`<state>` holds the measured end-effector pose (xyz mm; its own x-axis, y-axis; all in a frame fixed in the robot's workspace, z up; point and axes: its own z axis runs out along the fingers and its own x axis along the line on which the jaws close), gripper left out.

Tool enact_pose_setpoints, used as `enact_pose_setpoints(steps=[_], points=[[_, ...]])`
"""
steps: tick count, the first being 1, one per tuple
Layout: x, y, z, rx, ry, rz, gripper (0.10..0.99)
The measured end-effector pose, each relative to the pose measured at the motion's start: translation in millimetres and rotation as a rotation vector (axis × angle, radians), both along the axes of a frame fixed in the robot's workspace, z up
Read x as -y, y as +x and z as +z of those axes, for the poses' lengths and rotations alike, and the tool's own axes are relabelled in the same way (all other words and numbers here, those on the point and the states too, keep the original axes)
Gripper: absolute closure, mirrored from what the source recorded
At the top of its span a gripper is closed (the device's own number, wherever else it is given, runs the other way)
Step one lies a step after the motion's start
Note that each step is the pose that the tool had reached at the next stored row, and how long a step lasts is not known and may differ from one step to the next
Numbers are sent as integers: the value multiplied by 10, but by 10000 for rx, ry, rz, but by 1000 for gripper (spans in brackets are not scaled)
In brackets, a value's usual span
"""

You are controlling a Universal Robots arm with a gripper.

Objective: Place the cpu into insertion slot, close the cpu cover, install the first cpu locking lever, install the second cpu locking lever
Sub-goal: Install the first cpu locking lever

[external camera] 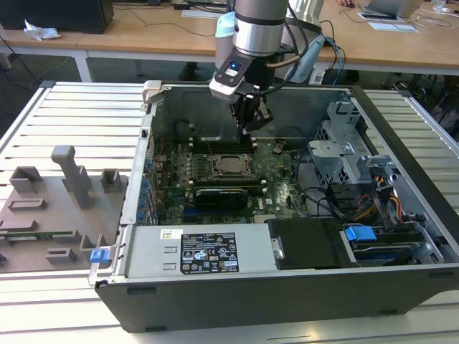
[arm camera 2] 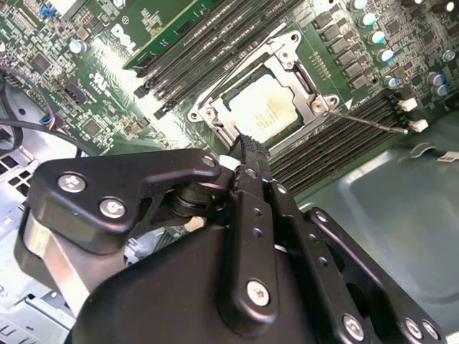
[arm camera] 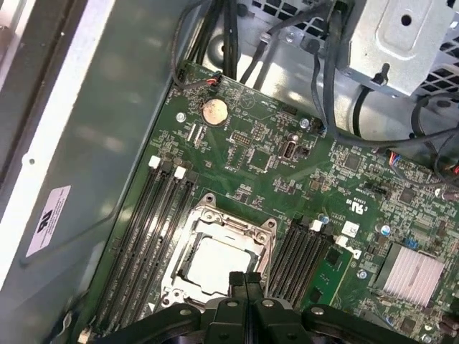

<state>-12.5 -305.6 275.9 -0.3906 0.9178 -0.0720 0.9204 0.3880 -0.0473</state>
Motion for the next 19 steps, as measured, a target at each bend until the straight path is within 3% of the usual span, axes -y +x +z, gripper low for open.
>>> enact_pose_setpoints(steps=[8,19], points=[[0,0,0,0,0,623,980],[0,0,0,0,0,1971,980]])
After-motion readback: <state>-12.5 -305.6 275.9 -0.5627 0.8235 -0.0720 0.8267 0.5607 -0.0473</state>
